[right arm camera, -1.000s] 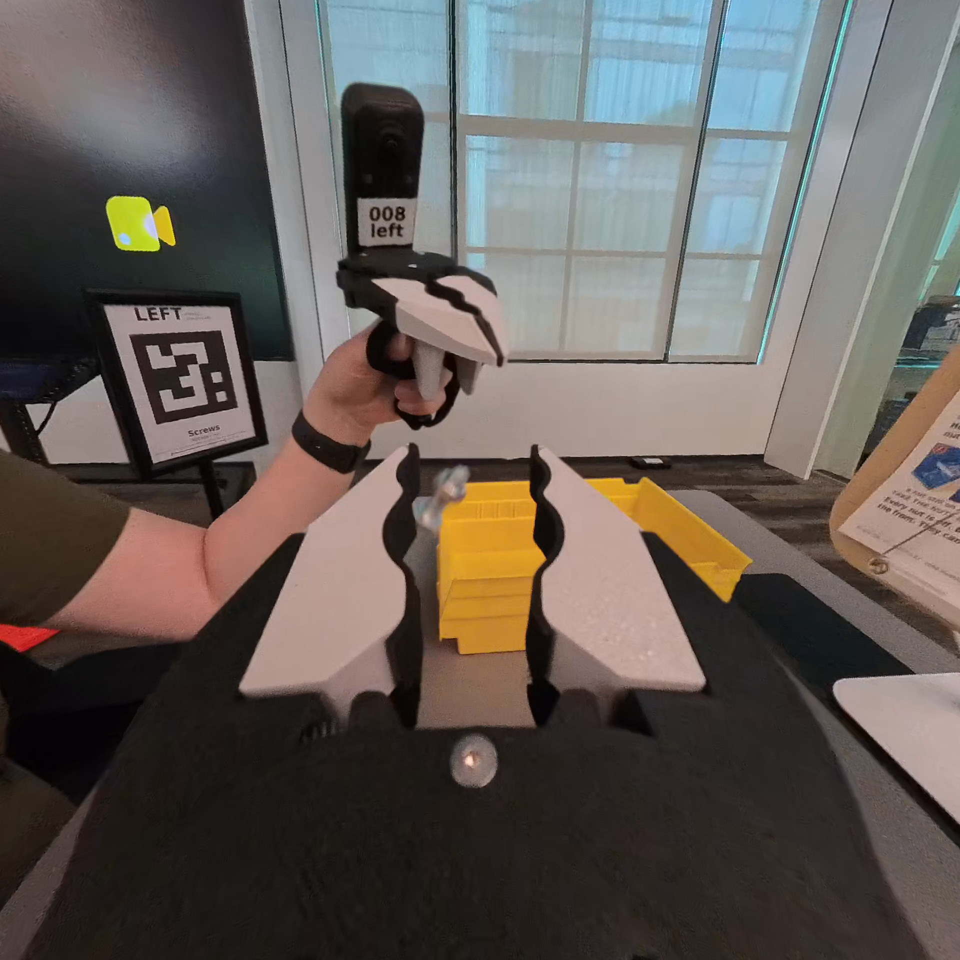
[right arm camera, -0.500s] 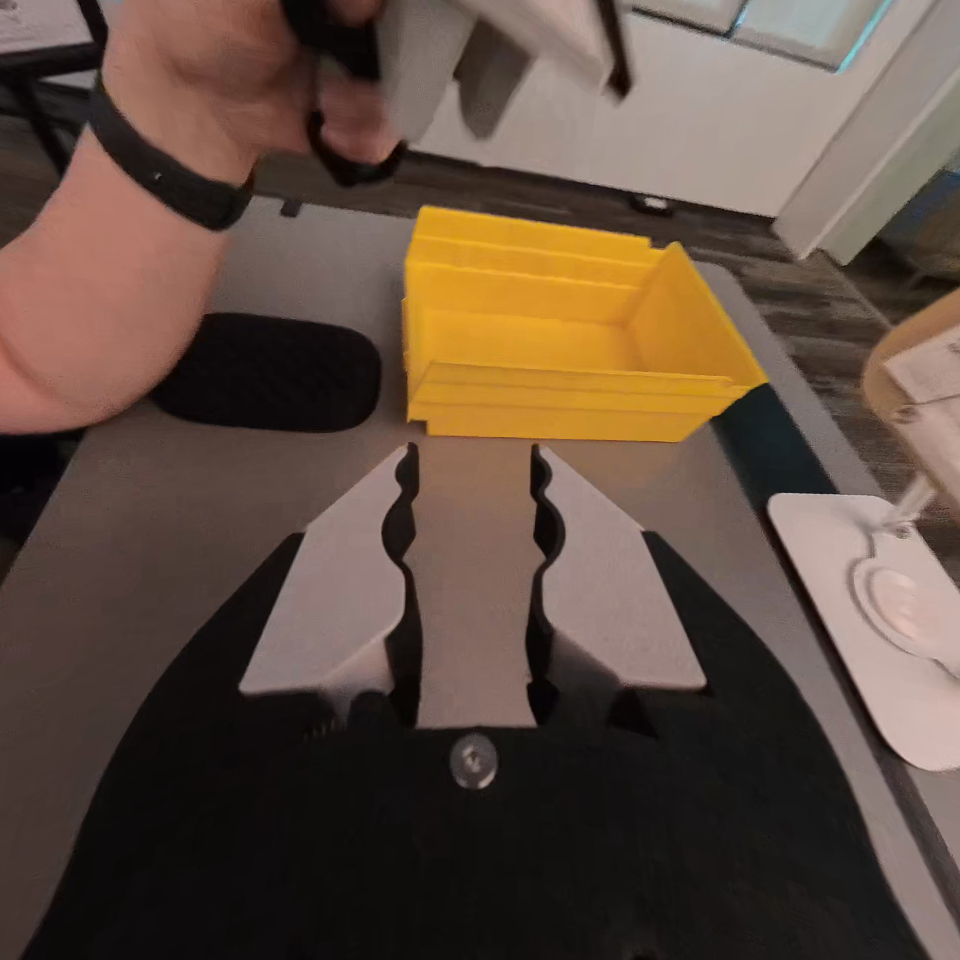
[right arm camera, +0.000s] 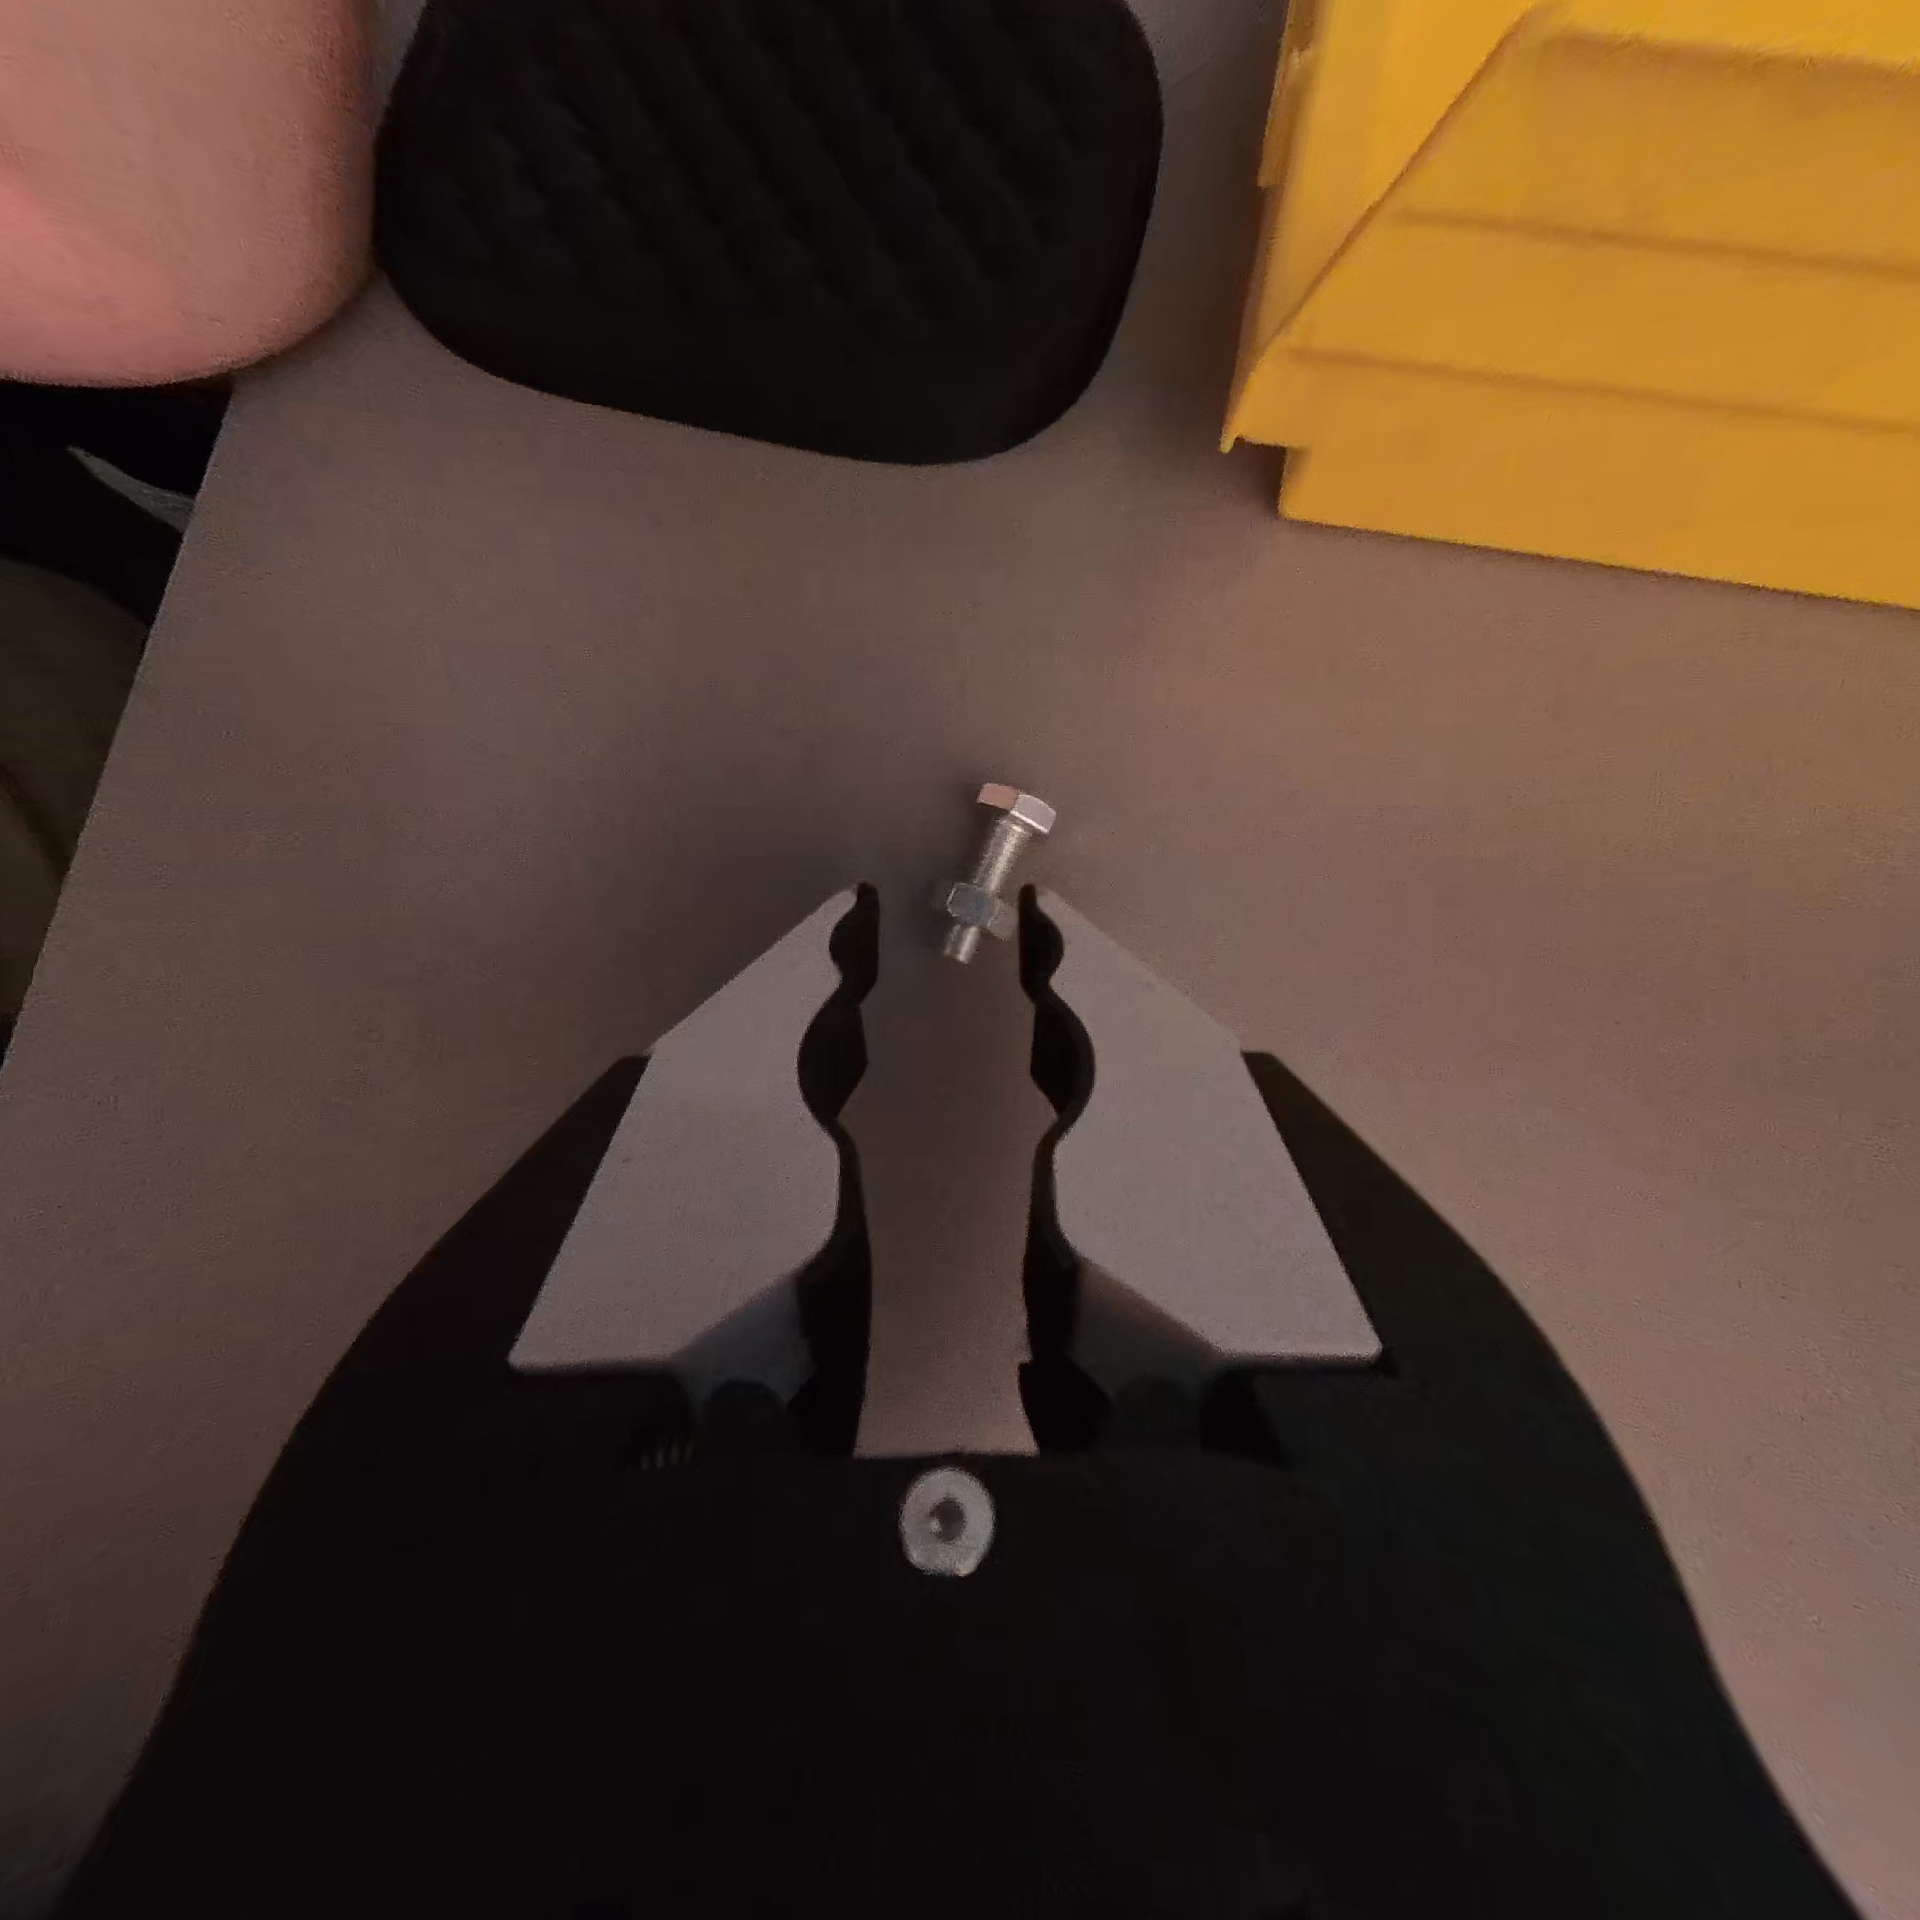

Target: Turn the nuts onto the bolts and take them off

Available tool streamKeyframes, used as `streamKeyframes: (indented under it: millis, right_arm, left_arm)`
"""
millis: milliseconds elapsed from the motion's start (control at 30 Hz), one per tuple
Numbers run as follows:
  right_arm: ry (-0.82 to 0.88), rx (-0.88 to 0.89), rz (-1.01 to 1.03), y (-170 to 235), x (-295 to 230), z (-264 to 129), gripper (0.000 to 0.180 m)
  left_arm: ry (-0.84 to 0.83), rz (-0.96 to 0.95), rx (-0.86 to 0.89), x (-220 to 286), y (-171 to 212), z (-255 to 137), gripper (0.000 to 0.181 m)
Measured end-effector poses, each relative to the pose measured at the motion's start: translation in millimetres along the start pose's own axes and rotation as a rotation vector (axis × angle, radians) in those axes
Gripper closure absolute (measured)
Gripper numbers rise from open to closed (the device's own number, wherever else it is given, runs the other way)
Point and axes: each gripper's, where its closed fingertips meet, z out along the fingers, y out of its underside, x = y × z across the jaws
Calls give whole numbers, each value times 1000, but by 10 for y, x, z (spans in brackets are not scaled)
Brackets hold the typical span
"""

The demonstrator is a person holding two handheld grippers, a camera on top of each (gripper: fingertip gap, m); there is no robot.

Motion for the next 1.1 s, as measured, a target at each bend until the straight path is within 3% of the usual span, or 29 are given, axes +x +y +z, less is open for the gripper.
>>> streamKeyframes:
  millis: [233,400,533,633,733,833,967,1100]
  right_arm:
    - [16,-41,2,128,69,82,168]
    - [55,7,-15,57,149,-183,180]
    - [39,66,-65,7,109,-400,180]
    - [-4,4,22,149,95,-385,180]
    - [-88,-95,6,330,-82,-305,155]
    - [-166,-131,-107,414,-359,-304,149]
    - [-206,-223,-58,576,-513,-181,147]
    - [-169,-317,40,650,-403,-160,160]
  left_arm:
    - [-10,44,-1,115,-43,-100,154]
    - [-31,50,-91,65,131,91,154]
    - [-61,67,-183,-50,341,280,153]
    - [-64,25,-235,-106,477,376,153]
    - [-47,9,-205,-27,466,403,154]
    - [-4,18,-198,183,627,315,153]
    - [-107,67,-137,245,990,40,153]
    - [-186,-22,-54,233,1311,-200,152]
